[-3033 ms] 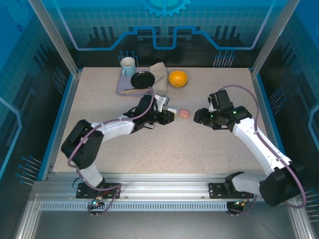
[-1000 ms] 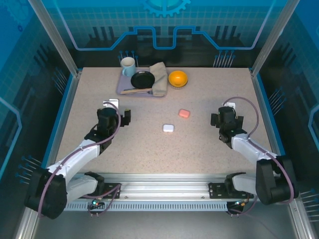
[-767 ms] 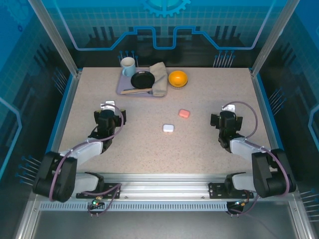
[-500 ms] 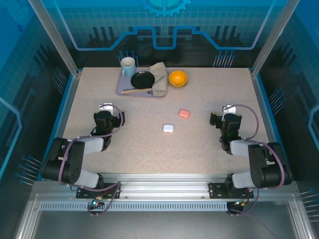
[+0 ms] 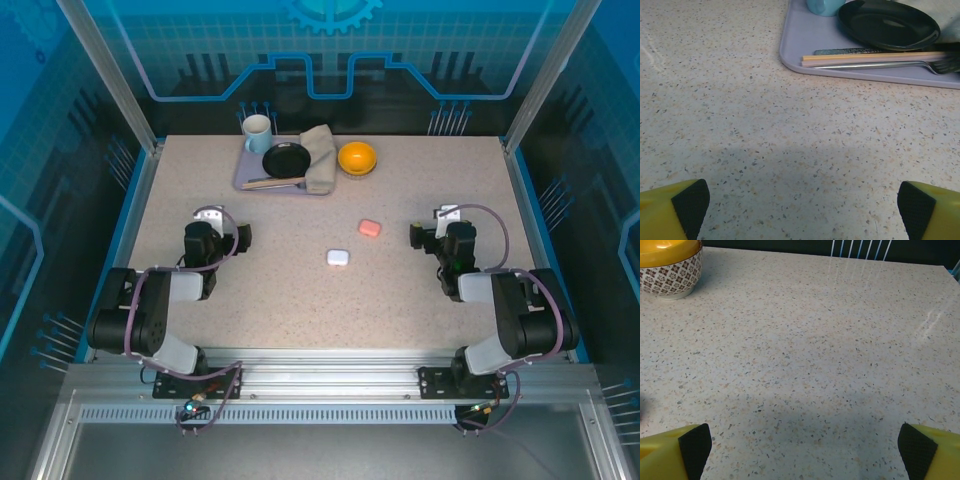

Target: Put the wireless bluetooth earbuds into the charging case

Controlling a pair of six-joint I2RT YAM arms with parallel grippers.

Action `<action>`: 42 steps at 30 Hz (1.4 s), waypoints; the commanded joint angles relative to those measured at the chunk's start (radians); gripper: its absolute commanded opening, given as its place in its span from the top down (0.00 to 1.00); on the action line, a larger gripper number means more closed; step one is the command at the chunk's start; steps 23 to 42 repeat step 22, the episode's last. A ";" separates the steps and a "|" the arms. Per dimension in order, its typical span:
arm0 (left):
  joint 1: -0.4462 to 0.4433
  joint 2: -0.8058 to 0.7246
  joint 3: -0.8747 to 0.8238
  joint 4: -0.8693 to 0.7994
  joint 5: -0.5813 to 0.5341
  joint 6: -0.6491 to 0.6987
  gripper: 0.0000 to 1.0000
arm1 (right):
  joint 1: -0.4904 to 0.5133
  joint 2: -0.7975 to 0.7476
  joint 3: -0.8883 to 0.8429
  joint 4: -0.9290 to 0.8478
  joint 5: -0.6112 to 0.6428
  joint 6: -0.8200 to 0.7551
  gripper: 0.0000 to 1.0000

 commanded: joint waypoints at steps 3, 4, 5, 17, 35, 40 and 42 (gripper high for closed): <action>0.006 -0.001 0.008 0.034 0.032 -0.006 0.01 | 0.012 0.003 0.019 0.013 -0.010 -0.022 0.00; 0.006 -0.001 0.010 0.034 0.032 -0.007 0.01 | 0.012 0.003 0.020 0.013 -0.010 -0.022 0.00; 0.006 0.000 0.009 0.033 0.032 -0.007 0.01 | 0.011 0.003 0.019 0.013 -0.012 -0.022 0.00; 0.004 -0.001 0.008 0.036 0.032 -0.007 0.01 | -0.016 0.002 0.028 -0.009 -0.074 -0.012 0.00; 0.006 -0.002 0.008 0.035 0.031 -0.007 0.01 | -0.010 0.000 0.022 0.005 -0.069 -0.017 0.00; 0.006 -0.002 0.008 0.035 0.031 -0.007 0.01 | -0.010 0.000 0.022 0.005 -0.069 -0.017 0.00; 0.006 -0.002 0.008 0.035 0.031 -0.007 0.01 | -0.010 0.000 0.022 0.005 -0.069 -0.017 0.00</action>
